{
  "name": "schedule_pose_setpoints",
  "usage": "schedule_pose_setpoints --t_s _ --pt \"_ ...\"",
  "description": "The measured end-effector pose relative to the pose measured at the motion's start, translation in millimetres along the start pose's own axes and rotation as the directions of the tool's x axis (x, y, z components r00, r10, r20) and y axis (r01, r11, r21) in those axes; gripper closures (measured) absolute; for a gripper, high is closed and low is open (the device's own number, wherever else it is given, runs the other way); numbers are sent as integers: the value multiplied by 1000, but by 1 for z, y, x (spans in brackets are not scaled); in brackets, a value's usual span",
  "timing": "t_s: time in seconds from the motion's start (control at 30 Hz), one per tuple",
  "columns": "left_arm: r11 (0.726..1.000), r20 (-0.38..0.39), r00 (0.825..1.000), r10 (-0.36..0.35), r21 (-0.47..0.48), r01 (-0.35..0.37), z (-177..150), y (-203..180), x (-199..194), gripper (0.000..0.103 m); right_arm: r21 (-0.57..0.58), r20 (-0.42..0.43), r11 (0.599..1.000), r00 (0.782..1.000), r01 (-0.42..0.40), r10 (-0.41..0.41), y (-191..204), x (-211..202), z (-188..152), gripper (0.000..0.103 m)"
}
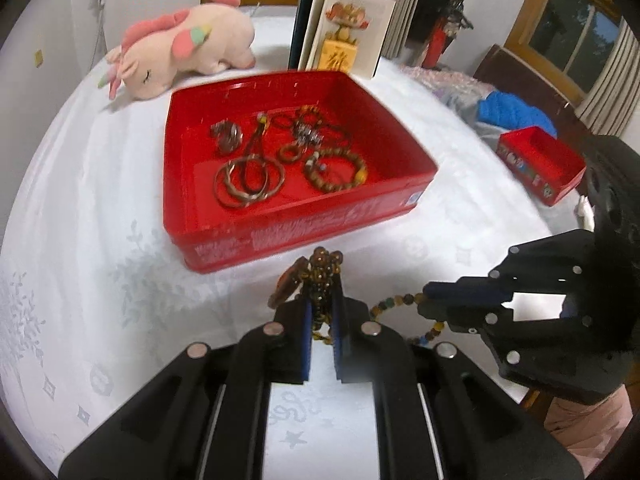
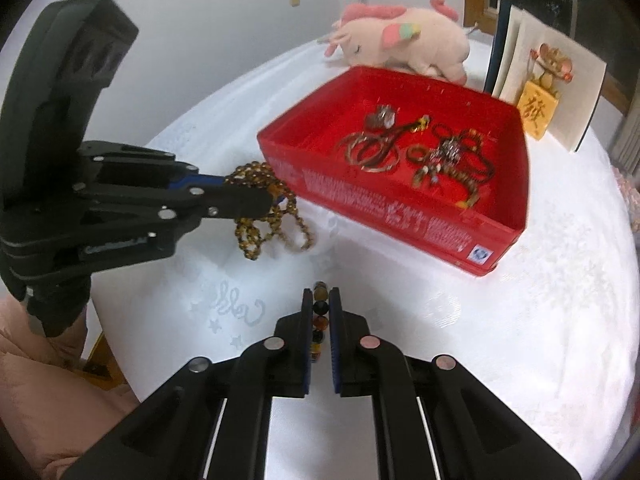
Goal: Organize jewelry
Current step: 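Carry both pieces over the red box and open both grippers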
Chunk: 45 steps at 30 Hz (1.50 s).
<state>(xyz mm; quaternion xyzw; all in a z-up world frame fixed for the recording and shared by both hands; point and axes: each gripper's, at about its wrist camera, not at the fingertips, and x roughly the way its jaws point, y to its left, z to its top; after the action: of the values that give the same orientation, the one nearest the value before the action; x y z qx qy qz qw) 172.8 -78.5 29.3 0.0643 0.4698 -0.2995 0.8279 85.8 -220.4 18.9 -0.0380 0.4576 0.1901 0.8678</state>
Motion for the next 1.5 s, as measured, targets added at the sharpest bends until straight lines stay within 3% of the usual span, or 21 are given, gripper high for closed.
schedule_pose_setpoints --t_s 0.47,0.9,1.5 --pt "1000 96 995 -4 9 3 34 -12 -33 97 8 96 999 994 44 -44 -9 -39 30 96" --pt "1000 180 984 6 -25 -2 92 4 -52 97 28 140 998 988 62 -65 -28 -50 79 96" --pt "997 130 991 18 -81 -7 143 40 8 97 94 98 994 993 49 -58 -79 4 130 96"
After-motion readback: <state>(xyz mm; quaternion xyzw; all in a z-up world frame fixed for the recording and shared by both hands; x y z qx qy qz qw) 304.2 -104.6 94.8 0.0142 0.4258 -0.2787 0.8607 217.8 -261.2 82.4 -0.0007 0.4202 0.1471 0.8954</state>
